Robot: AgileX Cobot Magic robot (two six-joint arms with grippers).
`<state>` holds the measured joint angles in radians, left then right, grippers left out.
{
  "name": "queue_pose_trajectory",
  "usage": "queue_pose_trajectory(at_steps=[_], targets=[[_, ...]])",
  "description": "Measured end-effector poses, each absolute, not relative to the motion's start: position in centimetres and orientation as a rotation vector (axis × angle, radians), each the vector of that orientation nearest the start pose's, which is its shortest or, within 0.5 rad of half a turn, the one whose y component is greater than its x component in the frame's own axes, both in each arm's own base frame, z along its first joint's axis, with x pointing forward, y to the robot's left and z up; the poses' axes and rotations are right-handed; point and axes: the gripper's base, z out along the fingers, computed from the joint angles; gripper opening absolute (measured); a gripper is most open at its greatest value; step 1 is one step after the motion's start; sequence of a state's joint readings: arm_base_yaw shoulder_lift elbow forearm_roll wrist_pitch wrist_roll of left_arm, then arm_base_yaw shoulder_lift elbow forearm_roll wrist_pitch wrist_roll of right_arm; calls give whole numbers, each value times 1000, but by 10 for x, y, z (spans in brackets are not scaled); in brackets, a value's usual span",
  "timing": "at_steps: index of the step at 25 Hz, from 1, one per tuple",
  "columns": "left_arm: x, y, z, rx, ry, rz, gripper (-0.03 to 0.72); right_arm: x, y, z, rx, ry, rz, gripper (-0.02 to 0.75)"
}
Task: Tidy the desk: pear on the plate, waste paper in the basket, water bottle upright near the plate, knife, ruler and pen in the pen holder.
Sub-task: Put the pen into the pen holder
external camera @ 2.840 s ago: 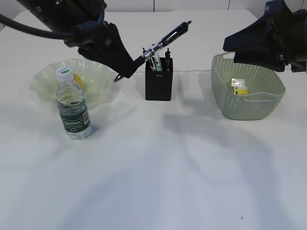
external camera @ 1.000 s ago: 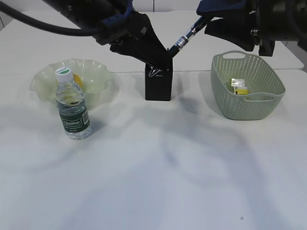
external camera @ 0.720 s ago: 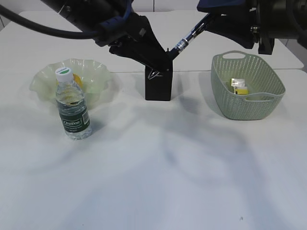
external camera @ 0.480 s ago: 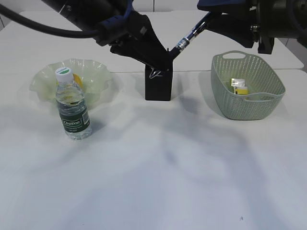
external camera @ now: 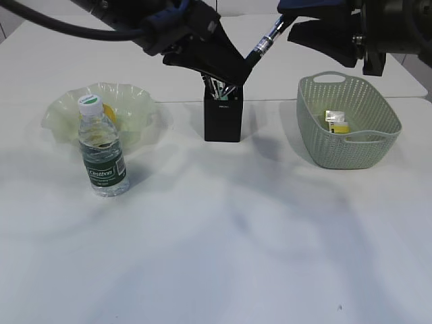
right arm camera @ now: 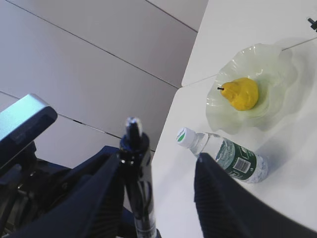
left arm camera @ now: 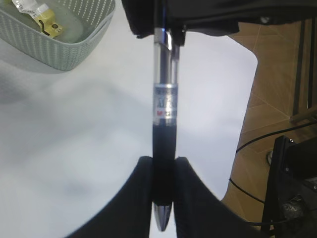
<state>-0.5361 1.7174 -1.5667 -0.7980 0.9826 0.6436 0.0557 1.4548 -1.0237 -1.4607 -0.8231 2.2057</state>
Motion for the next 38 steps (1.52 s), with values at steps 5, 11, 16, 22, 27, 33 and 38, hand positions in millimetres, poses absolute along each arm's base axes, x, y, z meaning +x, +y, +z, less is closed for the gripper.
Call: queue_pose_trajectory(at_steps=[5, 11, 16, 22, 27, 33, 38], targets=[[296, -240, 347, 1060, 2194, -985, 55, 306, 83, 330, 72, 1924, 1317, 348], [295, -240, 347, 1071, 2201, -996, 55, 306, 83, 330, 73, 1923, 1320, 348], [296, -242, 345, 1067, 2207, -1006, 55, 305, 84, 331, 68, 1922, 1326, 323], [298, -244, 340, 1062, 2221, -1018, 55, 305, 84, 331, 65, 1921, 1332, 188], [298, -244, 340, 1062, 2221, -1019, 55, 305, 84, 331, 61, 1922, 1329, 105], [298, -244, 340, 1064, 2221, -1020, 57, 306, 84, 329, 57, 1925, 1325, 89], [298, -244, 340, 1064, 2221, -1020, 71, 306, 84, 329, 57, 1925, 1325, 88]])
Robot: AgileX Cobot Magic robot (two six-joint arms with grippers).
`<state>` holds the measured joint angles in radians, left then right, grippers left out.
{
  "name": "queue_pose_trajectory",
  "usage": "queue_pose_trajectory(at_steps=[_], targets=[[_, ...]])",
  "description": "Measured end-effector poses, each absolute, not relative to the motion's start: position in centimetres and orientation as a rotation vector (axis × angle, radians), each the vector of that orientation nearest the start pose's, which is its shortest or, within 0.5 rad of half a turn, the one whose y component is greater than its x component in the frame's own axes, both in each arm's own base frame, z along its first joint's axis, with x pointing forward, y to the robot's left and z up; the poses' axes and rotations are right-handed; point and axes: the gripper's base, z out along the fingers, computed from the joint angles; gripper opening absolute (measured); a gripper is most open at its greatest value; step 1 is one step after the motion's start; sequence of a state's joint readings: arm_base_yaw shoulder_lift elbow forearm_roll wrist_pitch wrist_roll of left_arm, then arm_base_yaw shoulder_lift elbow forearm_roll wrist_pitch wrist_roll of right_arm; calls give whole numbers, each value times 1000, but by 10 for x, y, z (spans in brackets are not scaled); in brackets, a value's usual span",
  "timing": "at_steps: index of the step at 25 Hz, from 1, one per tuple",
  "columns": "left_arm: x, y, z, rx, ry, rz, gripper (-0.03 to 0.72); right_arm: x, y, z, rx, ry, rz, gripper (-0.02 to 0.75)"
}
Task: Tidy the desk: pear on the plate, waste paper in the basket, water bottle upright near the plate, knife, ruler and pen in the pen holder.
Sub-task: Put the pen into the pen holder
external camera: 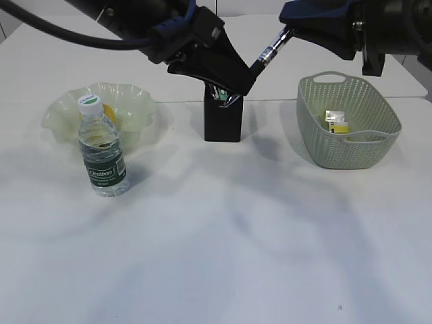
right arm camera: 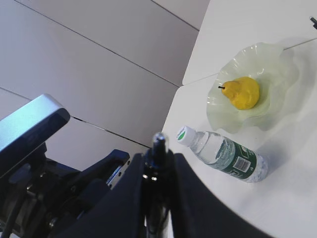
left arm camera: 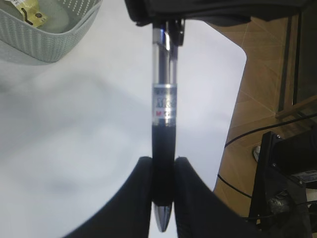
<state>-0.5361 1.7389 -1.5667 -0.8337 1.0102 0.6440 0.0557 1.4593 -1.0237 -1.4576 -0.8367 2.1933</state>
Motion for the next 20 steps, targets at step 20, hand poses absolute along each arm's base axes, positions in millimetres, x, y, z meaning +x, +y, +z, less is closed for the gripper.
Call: queue_pose_trajectory(at_steps=[20], targets=[[298, -243, 340, 1065, 2222, -1012, 322, 306, 84, 330, 58, 1923, 1329, 87]])
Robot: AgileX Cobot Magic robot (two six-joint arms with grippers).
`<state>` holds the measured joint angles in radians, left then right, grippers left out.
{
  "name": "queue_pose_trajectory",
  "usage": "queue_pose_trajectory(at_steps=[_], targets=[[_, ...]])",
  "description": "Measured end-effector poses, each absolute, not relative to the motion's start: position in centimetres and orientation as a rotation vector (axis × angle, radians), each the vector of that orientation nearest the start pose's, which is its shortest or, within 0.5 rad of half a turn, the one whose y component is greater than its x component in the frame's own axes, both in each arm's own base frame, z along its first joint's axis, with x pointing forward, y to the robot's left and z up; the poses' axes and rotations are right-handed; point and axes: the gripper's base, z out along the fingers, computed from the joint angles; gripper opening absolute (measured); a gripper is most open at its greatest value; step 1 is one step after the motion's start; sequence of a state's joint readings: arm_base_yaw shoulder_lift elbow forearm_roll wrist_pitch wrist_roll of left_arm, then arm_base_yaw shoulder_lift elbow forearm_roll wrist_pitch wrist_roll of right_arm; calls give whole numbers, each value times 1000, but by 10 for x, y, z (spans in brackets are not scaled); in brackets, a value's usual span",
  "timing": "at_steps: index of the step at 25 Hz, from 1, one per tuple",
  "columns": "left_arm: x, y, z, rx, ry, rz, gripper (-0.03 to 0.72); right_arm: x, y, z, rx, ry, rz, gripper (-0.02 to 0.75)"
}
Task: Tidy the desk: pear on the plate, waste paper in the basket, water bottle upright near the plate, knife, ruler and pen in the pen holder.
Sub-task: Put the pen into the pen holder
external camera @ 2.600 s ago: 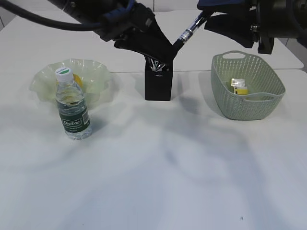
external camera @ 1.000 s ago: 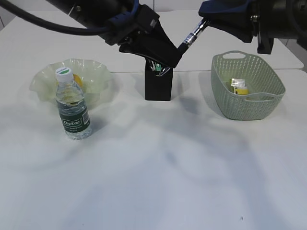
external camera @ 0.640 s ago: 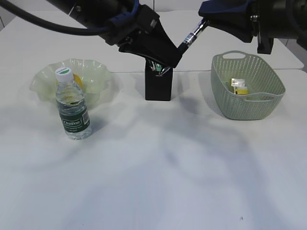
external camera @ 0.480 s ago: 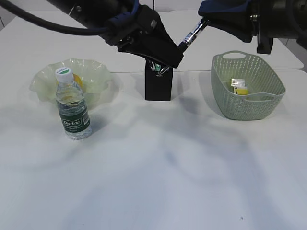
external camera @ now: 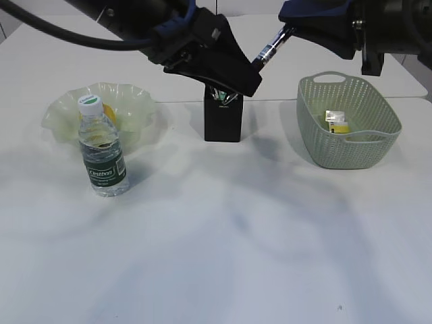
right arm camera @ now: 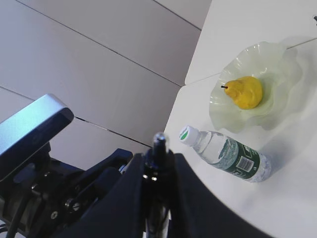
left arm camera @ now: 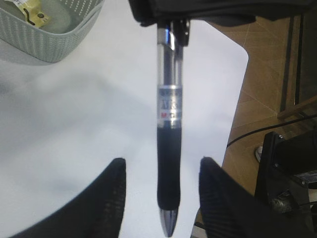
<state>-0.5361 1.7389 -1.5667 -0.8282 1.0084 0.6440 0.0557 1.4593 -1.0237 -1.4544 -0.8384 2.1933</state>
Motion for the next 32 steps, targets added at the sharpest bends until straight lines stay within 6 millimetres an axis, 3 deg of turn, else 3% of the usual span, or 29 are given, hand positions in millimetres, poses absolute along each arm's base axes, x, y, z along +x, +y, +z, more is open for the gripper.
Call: queue_pose_trajectory(at_steps=[17, 26, 32], targets=[[299, -243, 339, 1068, 2221, -1009, 618, 306, 84, 330, 57, 1923, 1330, 87], [299, -241, 345, 1053, 2194, -975, 641, 306, 84, 330, 57, 1923, 1330, 87], [308, -213, 361, 966, 2166, -901, 641, 306, 84, 330, 57, 1923, 1330, 87]])
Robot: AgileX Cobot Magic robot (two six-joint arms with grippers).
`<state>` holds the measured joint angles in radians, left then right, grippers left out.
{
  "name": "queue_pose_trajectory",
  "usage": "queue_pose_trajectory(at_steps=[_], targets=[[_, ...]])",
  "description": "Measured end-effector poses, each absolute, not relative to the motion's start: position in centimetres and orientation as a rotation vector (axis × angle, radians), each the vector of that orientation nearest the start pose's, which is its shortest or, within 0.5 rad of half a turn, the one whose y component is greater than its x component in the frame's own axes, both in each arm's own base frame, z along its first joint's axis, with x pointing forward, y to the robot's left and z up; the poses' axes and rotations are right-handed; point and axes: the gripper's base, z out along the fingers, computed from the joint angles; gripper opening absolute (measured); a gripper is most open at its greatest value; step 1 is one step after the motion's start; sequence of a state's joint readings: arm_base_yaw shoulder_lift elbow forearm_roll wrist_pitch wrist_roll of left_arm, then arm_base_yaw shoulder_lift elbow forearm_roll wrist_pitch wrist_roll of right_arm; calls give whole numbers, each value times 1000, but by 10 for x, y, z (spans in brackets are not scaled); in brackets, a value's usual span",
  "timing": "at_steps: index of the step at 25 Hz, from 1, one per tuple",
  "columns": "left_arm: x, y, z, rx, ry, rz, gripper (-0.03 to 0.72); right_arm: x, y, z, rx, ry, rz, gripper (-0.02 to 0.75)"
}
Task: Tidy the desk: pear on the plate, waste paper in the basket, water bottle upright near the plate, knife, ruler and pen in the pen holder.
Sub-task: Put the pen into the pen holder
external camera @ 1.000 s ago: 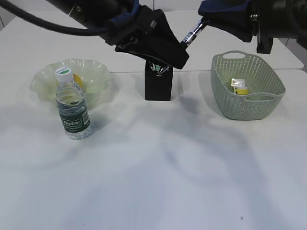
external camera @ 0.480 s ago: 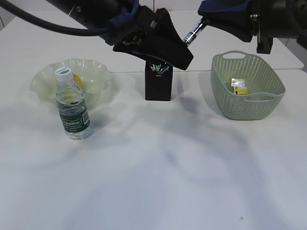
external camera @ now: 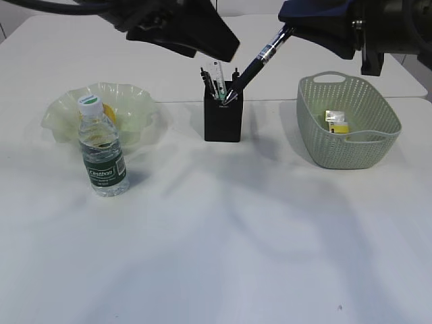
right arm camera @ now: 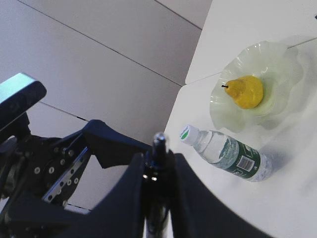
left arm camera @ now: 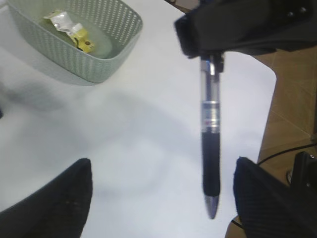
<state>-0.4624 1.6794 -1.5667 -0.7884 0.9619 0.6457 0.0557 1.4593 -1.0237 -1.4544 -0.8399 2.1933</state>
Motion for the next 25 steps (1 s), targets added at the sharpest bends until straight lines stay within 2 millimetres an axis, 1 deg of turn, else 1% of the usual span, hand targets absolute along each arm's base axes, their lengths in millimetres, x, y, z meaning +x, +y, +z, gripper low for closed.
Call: queue_pose_trajectory(at_steps=[6, 9, 12, 17, 21, 25], targets=[[322, -171, 373, 841, 2174, -842, 632, 306, 84, 330, 57, 1923, 1331, 87], [327, -146, 380, 784, 2182, -770, 620, 306, 84, 330, 57, 1923, 1331, 87], [331, -121, 380, 713, 2246, -646, 608, 306, 84, 330, 57, 1923, 1331, 87], [338, -84, 371, 575, 2398, -355, 592, 306, 84, 330, 57, 1923, 1331, 87], [341, -68, 368, 467, 2460, -192, 589, 306, 84, 330, 57, 1923, 1331, 87], [344, -63, 368, 407, 2461, -159, 586, 306, 84, 330, 57, 1923, 1331, 87]])
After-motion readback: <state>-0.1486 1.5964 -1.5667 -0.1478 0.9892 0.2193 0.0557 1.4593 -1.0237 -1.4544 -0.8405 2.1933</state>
